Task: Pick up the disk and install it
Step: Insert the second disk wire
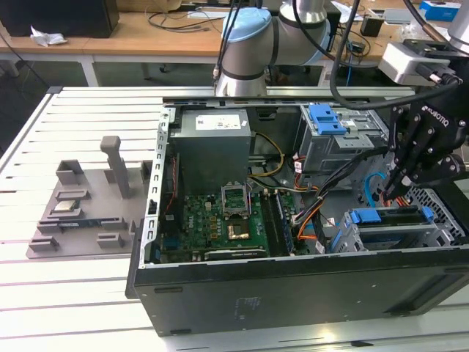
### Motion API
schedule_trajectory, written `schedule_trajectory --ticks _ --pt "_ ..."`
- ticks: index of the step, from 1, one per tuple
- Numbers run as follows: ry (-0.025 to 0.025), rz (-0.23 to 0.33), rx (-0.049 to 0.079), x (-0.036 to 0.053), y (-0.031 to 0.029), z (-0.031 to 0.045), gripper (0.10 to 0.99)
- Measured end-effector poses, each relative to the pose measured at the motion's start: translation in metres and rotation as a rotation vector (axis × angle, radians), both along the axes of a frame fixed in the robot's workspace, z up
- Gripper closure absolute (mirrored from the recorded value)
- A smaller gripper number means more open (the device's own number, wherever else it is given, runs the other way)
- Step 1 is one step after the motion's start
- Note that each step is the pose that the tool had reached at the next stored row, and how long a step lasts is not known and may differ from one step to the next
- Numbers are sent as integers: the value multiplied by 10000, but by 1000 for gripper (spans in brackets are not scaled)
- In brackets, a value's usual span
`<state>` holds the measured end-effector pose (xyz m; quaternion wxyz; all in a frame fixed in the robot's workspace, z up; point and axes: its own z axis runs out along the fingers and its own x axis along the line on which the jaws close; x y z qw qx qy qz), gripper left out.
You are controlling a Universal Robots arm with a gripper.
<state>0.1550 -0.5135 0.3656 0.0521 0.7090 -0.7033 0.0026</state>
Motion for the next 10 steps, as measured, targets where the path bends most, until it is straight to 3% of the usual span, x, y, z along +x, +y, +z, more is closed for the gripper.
schedule_trajectory --ticks 10 --pt "0 -1 -2 0 -25 -23 925"
